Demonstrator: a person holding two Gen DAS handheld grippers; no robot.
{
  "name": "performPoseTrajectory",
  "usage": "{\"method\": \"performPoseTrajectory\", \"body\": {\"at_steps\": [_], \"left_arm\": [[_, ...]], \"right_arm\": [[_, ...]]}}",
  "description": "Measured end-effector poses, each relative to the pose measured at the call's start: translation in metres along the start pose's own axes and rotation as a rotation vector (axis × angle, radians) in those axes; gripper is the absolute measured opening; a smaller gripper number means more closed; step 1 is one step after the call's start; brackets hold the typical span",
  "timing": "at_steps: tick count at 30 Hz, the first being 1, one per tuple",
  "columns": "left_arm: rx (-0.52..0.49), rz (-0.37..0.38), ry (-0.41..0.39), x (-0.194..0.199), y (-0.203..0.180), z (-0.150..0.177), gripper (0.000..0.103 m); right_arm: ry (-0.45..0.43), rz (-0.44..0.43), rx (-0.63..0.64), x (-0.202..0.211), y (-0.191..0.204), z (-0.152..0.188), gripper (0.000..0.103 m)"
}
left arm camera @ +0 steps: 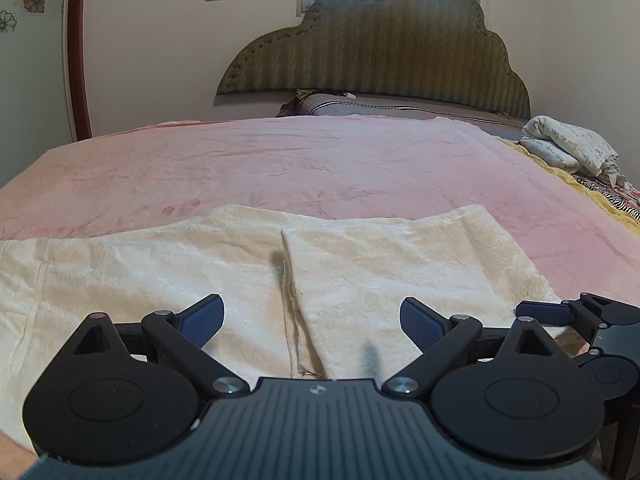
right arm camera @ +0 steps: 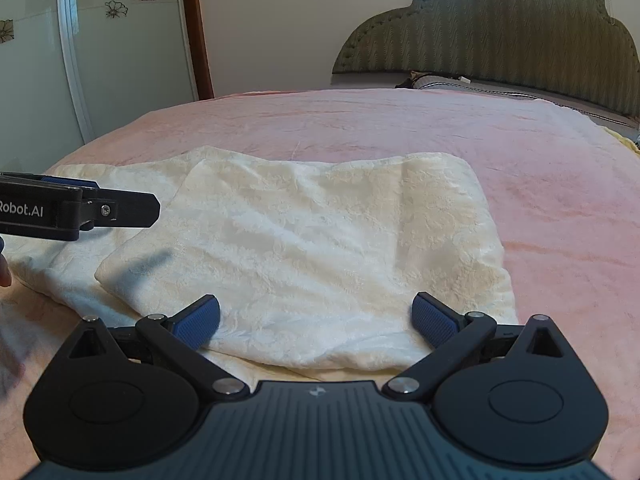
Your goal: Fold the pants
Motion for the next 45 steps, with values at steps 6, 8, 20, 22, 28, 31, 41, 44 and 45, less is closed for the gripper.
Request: {"method": "performPoseTrajectory", "body": {"at_steps": [6,8,20,22,28,31,41,44,45], "left_arm": [[0.020,-0.015,-0.017,0.008,0.008,-0.005,0.097],[0.040,-0.014,-0.023,0.011,0.011,-0.007,0.097],[0.054,-0.045,-0.068,0.040,0.023,-0.012,0.097],[0.065,-0.052,-0.068,0.044,0.028,-0.012,0.097],[0.082,-0.088,-0.072,0.055,0.044,-0.012,0.097],[0.104,-0.096,-0.070,0.058,0.054,-0.013,0.097],[0.225,-0.157,-0.099,0.079,0.111,-0.018,0.097],[0.268,-0.174,-0.114,0.086,0.131,-0.021,0.097],[0.284,-0.178,-0.115,0.088,0.137,-0.021,0.097]], "right_arm": [[0.000,0.000,0.000,0.000,0.000,0.000,0.103],[0.000,0.000,0.000,0.000,0.000,0.000,0.103],[0.002,0.006,0.008,0.000,0.000,0.001,0.103],[0.001,0.002,0.003,0.000,-0.001,0.001,0.103],[0.008,0.056,-0.189,0.017,0.001,-0.004,0.103],[-0.058,0.062,-0.250,0.034,0.011,-0.012,0.103],[0.082,0.078,-0.077,0.007,0.038,-0.013,0.103],[-0.062,0.155,0.040,0.030,0.060,-0.030,0.103],[-0.118,0.174,0.067,0.037,0.067,-0.037,0.103]]}}
Point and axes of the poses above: each gripper's, at about its wrist camera, not at the fingertips, and x roughly against the way its jaws point, y to its left, z to its underside, the point moved 4 cm from there along -x, roughly the way its jaws point, and after that the axes turned 11 degrees about x, right-handed, at the moved point
